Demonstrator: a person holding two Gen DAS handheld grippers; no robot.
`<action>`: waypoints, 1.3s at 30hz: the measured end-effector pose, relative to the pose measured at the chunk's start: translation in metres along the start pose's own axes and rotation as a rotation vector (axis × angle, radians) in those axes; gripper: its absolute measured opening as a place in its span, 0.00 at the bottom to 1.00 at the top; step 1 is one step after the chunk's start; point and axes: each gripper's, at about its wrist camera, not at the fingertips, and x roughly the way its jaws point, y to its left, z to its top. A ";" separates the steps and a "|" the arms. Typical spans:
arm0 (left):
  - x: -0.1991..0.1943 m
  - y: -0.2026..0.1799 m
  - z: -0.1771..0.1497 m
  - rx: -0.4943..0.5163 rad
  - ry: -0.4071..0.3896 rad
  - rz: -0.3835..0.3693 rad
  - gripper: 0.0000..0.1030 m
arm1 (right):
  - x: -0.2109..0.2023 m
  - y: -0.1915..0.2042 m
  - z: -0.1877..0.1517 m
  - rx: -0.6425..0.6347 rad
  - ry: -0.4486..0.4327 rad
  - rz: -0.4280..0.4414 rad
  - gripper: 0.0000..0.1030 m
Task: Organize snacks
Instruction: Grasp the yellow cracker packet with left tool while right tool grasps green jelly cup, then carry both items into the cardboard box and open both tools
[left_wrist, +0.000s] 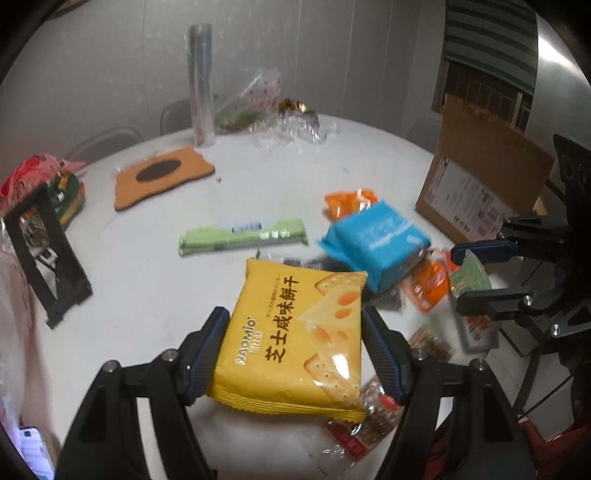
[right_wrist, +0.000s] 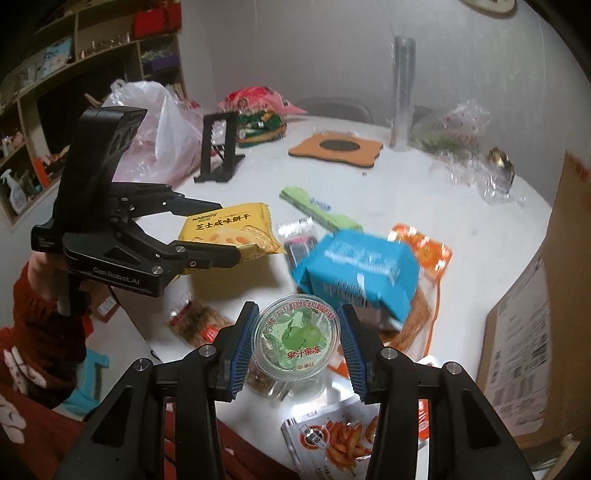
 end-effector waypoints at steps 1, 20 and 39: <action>-0.006 -0.001 0.005 0.003 -0.017 0.003 0.68 | -0.005 0.000 0.003 -0.007 -0.012 -0.002 0.39; -0.084 -0.093 0.126 0.200 -0.257 -0.071 0.68 | -0.118 -0.034 0.033 -0.033 -0.233 -0.137 0.39; -0.009 -0.243 0.202 0.393 -0.151 -0.285 0.68 | -0.175 -0.139 -0.019 0.148 -0.220 -0.276 0.39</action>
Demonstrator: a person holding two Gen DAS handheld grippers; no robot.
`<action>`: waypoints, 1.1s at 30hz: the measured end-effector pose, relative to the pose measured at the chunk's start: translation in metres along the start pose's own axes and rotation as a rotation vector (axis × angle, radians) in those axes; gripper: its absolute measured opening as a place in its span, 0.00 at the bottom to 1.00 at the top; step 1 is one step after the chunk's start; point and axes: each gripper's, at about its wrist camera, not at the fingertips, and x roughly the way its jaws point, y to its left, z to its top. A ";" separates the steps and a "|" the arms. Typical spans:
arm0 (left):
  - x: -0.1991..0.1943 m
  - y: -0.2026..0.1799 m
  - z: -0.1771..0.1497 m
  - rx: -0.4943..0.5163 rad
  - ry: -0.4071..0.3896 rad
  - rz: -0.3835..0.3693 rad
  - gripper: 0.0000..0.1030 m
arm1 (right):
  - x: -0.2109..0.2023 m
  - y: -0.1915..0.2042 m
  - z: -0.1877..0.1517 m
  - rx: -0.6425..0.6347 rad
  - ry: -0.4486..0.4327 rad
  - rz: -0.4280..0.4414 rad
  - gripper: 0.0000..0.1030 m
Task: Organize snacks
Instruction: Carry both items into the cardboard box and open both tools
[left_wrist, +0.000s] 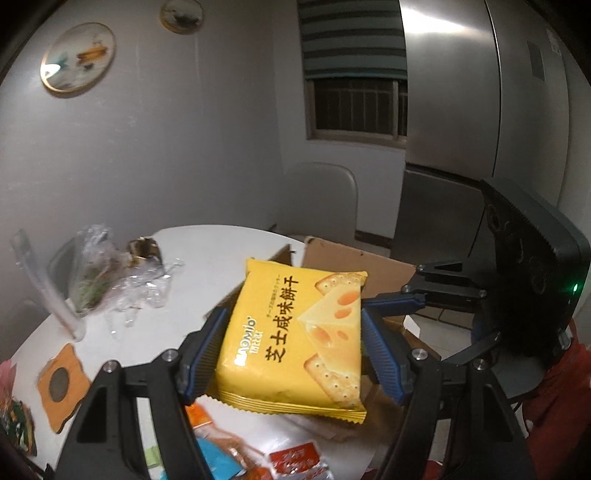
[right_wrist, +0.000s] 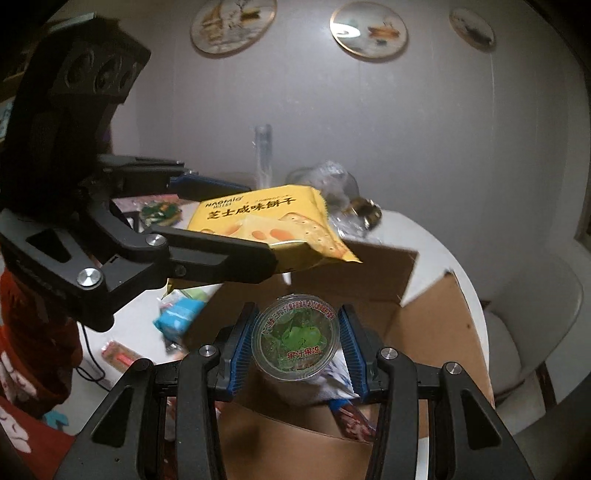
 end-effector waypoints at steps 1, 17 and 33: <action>0.010 -0.003 0.003 0.005 0.016 -0.011 0.68 | 0.003 -0.004 -0.002 0.005 0.012 0.001 0.39; 0.082 -0.011 0.007 0.037 0.177 -0.067 0.68 | 0.047 -0.035 -0.018 -0.005 0.146 0.041 0.39; 0.073 -0.011 0.003 0.080 0.152 -0.003 0.81 | 0.040 -0.031 -0.030 -0.017 0.170 0.094 0.56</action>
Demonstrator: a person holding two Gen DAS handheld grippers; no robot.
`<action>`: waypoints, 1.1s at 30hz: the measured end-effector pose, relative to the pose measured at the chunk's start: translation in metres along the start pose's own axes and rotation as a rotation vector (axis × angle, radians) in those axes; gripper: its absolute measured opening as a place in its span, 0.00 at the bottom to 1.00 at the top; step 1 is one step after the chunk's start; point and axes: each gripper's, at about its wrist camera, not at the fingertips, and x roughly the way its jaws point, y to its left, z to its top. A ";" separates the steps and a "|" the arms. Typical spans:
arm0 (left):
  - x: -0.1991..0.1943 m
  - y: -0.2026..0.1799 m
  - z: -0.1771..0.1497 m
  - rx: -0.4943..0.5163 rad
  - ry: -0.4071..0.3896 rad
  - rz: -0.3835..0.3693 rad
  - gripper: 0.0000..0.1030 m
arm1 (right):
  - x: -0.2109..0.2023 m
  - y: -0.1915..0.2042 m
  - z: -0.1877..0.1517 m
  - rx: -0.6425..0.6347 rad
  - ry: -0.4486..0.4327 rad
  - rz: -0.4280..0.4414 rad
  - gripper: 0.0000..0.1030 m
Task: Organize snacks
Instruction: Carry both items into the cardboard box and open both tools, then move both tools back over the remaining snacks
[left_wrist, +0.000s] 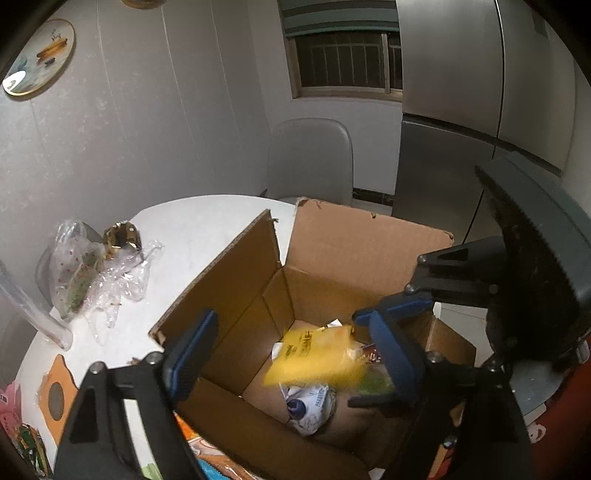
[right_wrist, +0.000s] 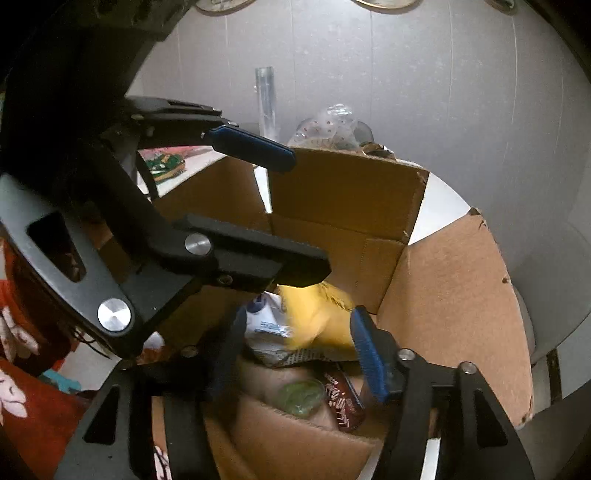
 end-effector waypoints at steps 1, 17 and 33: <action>-0.002 0.000 -0.001 -0.002 -0.003 -0.001 0.82 | -0.001 0.001 -0.001 -0.002 0.000 -0.001 0.57; -0.064 0.001 -0.016 -0.031 -0.103 0.033 0.84 | -0.034 0.021 0.006 0.012 -0.060 -0.070 0.84; -0.150 0.029 -0.087 -0.128 -0.198 0.119 0.86 | -0.086 0.104 0.023 -0.065 -0.213 -0.223 1.00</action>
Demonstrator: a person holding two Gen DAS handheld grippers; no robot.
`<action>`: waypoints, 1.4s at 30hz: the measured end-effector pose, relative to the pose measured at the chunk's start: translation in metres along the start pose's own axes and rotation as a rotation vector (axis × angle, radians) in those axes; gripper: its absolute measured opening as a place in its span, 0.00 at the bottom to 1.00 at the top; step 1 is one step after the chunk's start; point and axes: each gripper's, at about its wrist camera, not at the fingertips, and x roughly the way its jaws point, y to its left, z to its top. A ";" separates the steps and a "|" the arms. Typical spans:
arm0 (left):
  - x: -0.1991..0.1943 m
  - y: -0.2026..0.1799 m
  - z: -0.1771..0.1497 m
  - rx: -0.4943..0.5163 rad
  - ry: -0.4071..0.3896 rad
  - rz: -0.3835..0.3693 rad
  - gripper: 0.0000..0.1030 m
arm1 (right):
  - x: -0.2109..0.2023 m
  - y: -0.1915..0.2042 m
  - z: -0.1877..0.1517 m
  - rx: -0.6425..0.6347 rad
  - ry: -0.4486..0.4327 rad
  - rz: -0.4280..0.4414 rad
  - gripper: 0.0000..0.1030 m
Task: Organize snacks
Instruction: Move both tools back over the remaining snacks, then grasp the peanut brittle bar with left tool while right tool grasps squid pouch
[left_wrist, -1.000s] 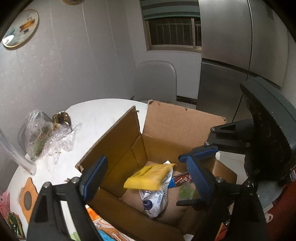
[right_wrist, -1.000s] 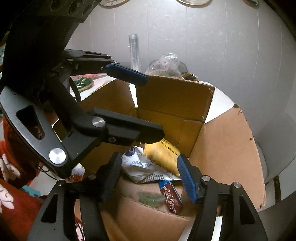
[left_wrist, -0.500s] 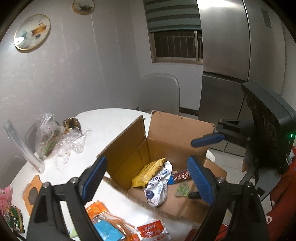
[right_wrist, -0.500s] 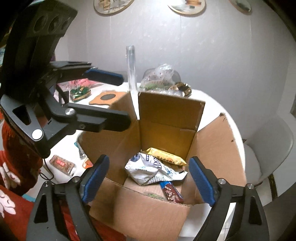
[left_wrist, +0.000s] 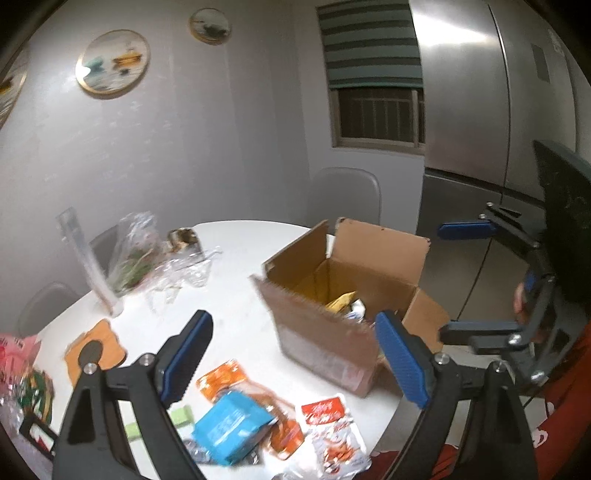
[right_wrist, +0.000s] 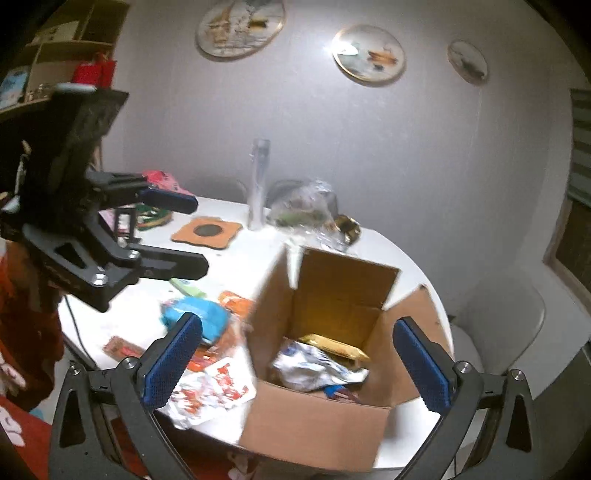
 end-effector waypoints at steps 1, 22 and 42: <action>-0.007 0.007 -0.007 -0.016 -0.005 0.014 0.89 | -0.002 0.009 0.002 -0.015 -0.008 0.016 1.00; -0.007 0.076 -0.187 -0.156 0.119 0.056 0.96 | 0.072 0.129 -0.071 0.078 0.046 0.151 0.86; 0.017 0.065 -0.253 -0.198 0.208 -0.038 0.69 | 0.136 0.106 -0.139 0.320 0.220 -0.024 0.87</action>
